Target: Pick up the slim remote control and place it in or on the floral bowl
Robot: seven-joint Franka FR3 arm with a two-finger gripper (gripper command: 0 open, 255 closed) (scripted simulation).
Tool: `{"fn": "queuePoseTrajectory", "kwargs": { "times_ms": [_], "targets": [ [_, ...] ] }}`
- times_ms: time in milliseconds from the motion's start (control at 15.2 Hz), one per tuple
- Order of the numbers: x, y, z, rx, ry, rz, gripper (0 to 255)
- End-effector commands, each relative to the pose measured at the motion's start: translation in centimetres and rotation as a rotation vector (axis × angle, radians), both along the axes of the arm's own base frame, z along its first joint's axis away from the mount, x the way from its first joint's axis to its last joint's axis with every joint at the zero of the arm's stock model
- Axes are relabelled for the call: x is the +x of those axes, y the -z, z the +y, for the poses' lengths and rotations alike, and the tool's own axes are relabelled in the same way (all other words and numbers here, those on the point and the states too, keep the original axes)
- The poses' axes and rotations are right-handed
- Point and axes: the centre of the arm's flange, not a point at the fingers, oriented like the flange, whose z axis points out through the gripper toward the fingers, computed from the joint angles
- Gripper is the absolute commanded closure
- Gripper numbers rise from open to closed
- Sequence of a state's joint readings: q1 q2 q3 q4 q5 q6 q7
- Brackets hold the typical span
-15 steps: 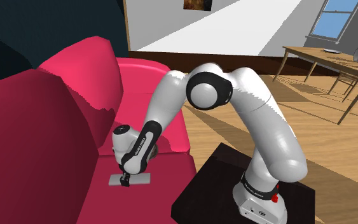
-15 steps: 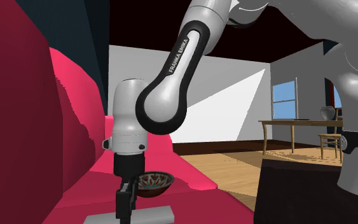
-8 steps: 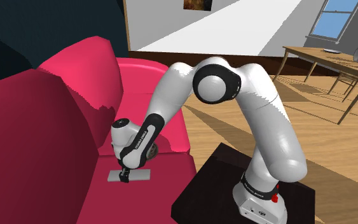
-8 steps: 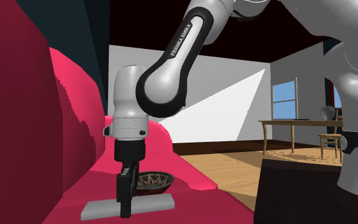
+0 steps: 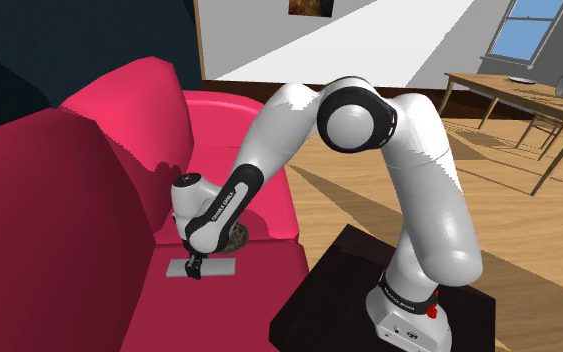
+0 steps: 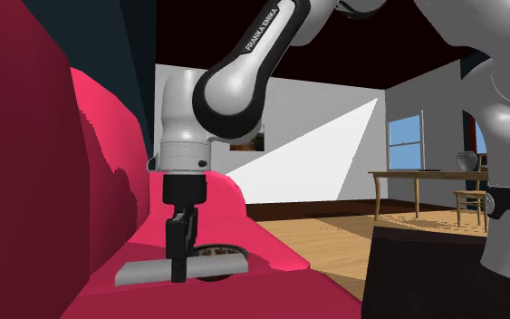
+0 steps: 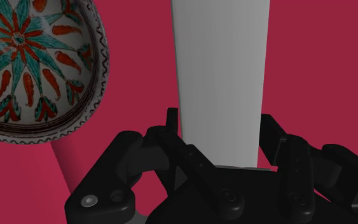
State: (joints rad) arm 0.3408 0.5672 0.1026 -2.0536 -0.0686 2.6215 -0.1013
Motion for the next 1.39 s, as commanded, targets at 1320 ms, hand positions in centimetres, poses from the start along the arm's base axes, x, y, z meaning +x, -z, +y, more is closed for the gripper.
{"fn": "queuePoseTrajectory", "kwargs": {
  "times_ms": [1320],
  "targets": [
    [6.7, -4.7, -15.7, 0.000, 0.000, 0.000, 255]
  ]
}}
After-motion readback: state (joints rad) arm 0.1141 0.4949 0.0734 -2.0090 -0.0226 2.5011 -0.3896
